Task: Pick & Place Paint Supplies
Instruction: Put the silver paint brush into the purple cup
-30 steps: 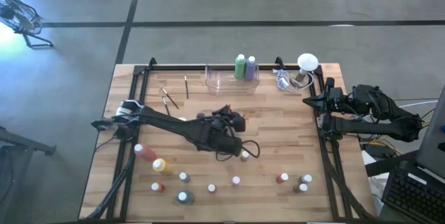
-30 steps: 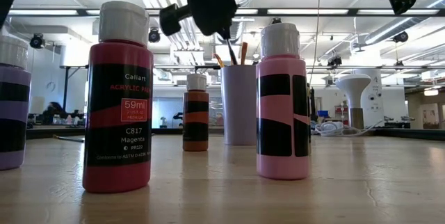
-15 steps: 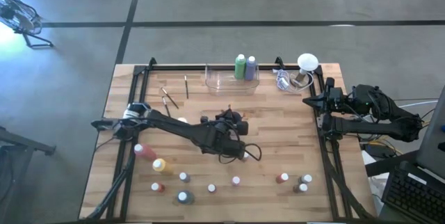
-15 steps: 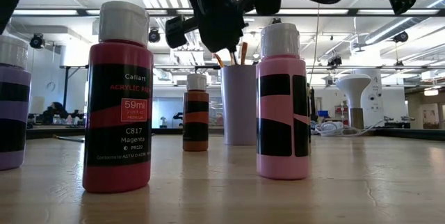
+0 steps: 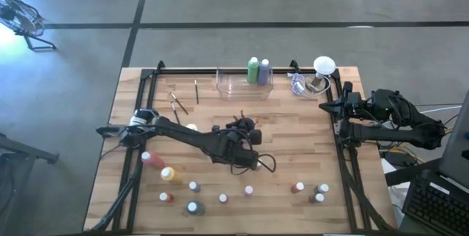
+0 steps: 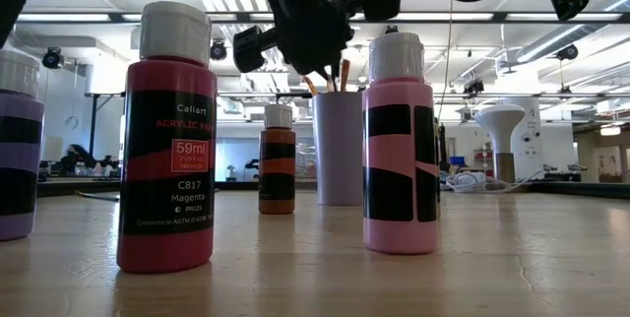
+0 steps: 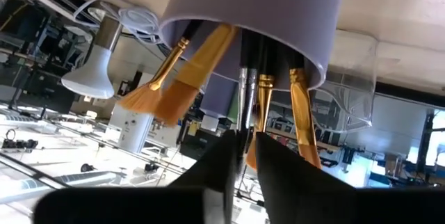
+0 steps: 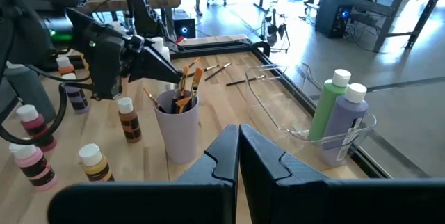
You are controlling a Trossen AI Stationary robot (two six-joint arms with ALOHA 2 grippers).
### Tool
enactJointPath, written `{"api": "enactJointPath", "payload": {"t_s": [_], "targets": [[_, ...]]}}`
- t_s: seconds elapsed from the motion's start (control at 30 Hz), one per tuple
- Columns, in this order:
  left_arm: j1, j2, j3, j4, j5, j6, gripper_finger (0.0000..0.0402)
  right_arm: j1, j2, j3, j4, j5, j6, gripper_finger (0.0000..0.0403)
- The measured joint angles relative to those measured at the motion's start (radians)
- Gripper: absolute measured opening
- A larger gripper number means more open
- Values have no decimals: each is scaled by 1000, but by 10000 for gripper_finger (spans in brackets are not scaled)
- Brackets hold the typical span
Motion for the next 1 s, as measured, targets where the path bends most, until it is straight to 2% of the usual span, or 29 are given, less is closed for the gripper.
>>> {"api": "enactJointPath", "payload": {"t_s": [0.23,0.53,0.7,0.77,0.9,1.0], "targets": [[-5,-2,20,0,-11,-39,99,0,0,0,0,0,1,8],[-6,-23,97,0,-88,-167,105,0,0,0,0,0,1,8],[5,-122,125,-1,-11,-335,106,0,0,0,0,0,1,8],[22,-179,126,-1,56,-428,106,0,0,0,0,0,0,8],[96,-317,126,-13,204,-675,106,0,0,0,0,0,0,8],[178,-418,127,-19,274,-846,106,0,0,0,0,0,1,8]]}}
